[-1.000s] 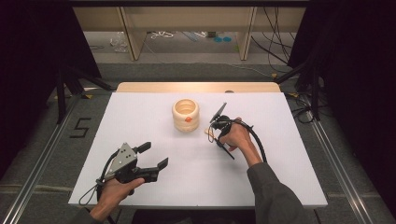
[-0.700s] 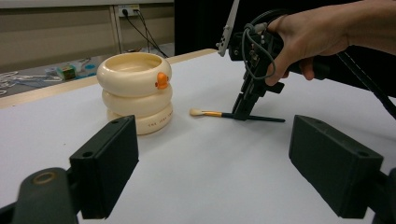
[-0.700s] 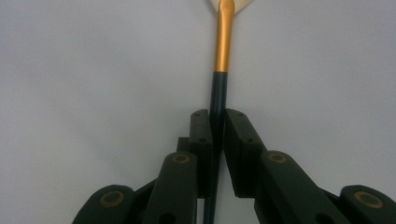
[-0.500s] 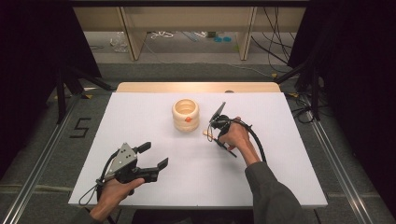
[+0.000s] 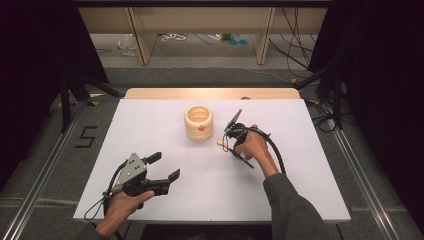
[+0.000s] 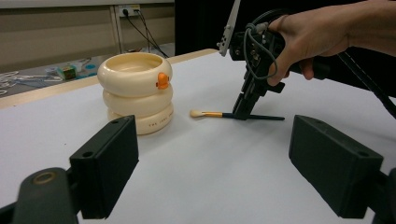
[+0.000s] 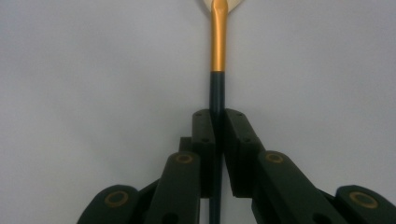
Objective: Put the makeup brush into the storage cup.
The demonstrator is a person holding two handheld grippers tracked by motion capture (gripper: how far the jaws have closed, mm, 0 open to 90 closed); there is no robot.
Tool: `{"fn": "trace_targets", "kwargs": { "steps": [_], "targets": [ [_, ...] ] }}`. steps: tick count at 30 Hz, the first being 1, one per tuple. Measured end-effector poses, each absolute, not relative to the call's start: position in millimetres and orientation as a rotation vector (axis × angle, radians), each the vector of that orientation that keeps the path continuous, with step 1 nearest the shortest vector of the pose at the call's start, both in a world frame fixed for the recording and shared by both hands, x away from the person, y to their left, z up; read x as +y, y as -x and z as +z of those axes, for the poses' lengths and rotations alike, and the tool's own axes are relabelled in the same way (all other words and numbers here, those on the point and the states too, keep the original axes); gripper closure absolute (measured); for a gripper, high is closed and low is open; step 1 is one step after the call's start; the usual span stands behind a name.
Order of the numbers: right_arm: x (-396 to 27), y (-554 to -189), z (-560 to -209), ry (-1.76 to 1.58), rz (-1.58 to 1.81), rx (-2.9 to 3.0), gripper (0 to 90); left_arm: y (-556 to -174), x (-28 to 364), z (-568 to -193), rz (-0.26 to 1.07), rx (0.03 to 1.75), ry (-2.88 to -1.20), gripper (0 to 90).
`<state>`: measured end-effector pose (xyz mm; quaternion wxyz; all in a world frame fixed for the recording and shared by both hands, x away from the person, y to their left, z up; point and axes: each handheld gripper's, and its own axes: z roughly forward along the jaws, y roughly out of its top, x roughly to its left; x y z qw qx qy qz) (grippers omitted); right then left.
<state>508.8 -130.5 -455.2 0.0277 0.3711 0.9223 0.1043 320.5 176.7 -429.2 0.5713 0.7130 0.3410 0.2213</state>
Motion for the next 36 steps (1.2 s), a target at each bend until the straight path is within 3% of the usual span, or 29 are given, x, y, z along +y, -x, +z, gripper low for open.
{"fn": "trace_targets", "kwargs": {
  "steps": [36],
  "targets": [
    [-171.8,-496.6,-403.0,-1.101,0.826,2.705,83.3,-320.8,176.6,-429.4,0.524,0.797,-1.679,15.7]
  ]
}}
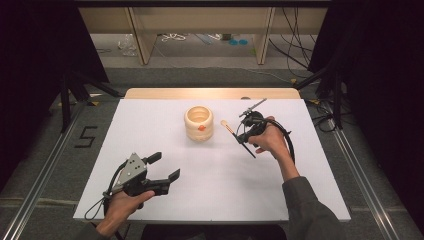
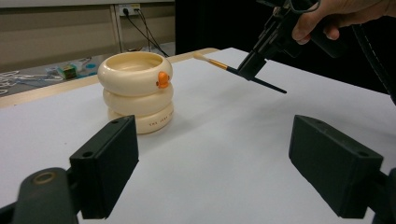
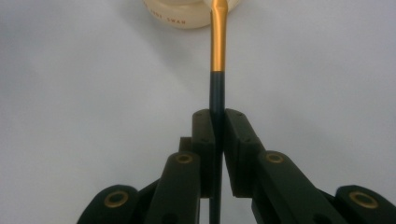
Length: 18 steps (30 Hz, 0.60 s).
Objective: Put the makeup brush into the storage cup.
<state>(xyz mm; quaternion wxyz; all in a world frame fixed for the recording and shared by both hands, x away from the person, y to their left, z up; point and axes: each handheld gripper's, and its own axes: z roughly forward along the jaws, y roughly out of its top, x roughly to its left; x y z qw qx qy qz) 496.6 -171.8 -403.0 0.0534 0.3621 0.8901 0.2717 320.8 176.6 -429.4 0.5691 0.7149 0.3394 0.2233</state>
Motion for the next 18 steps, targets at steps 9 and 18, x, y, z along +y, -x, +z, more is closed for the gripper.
{"fn": "trace_targets", "kwargs": {
  "steps": [9,18],
  "targets": [
    [-178.2,-495.7,-399.1,-1.085,0.958,2.624,83.2,-321.1,176.8,-429.7,0.524,0.798,-1.680,15.7],
    [-178.8,-494.9,-396.1,-1.080,1.056,2.560,83.2,-321.0,176.7,-429.8,0.523,0.799,-1.679,15.7]
  ]
}}
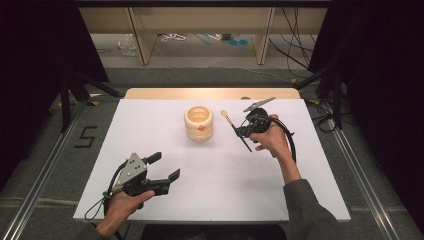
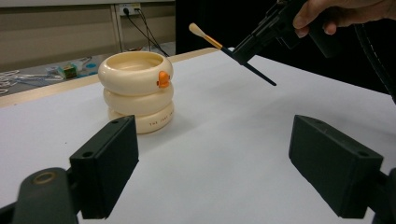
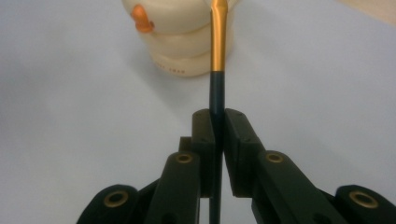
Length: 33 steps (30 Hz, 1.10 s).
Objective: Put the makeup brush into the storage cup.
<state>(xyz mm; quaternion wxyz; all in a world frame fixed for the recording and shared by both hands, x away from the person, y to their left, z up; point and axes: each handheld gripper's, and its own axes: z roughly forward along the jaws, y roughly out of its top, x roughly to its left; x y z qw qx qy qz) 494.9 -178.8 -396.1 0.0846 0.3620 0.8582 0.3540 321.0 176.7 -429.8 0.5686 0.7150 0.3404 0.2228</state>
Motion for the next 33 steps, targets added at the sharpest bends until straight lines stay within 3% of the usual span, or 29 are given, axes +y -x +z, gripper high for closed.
{"fn": "trace_targets", "kwargs": {
  "steps": [33],
  "targets": [
    [-174.9,-496.3,-387.5,-1.015,1.385,2.282,83.2,-320.9,176.5,-429.9,0.524,0.801,-1.681,15.7]
  ]
}}
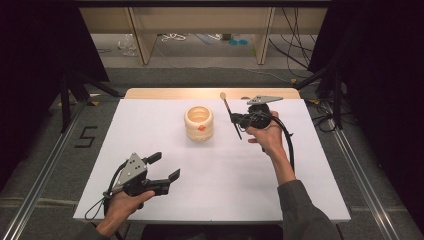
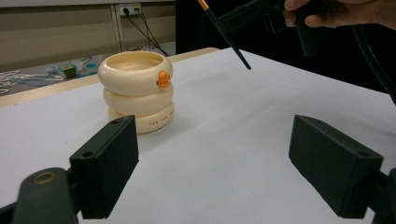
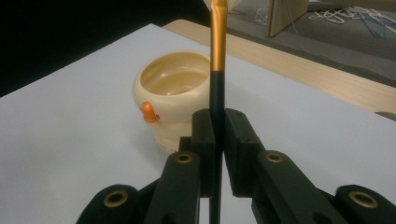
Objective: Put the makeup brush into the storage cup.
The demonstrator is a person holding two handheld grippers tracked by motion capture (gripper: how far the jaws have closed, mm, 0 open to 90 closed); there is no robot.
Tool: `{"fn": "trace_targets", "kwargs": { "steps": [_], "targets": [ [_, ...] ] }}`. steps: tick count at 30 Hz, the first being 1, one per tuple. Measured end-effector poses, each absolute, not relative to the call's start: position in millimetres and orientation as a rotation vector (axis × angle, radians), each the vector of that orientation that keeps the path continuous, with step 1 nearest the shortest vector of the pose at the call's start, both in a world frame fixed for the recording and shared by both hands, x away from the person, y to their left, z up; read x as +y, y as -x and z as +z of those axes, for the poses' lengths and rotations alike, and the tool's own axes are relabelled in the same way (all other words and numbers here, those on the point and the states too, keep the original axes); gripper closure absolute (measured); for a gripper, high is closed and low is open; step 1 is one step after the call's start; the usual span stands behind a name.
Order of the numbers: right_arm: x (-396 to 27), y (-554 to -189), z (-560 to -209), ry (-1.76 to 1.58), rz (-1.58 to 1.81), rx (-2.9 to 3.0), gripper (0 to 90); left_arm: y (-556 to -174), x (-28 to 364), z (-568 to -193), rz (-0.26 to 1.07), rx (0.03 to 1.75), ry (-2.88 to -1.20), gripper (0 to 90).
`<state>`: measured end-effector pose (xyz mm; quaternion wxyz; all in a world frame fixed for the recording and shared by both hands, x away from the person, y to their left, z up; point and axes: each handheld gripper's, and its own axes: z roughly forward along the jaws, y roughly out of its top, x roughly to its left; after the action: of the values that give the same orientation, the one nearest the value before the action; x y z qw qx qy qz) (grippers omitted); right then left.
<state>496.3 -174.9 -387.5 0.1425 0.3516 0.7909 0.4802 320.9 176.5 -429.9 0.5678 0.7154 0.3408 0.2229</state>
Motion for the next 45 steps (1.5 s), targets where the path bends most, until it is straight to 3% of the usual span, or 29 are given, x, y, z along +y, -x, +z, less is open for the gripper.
{"fn": "trace_targets", "kwargs": {
  "steps": [45],
  "targets": [
    [-128.4,-518.4,-374.7,-0.892,1.587,2.120,83.3,-320.8,176.4,-430.0,0.512,0.800,-1.678,15.7]
  ]
}}
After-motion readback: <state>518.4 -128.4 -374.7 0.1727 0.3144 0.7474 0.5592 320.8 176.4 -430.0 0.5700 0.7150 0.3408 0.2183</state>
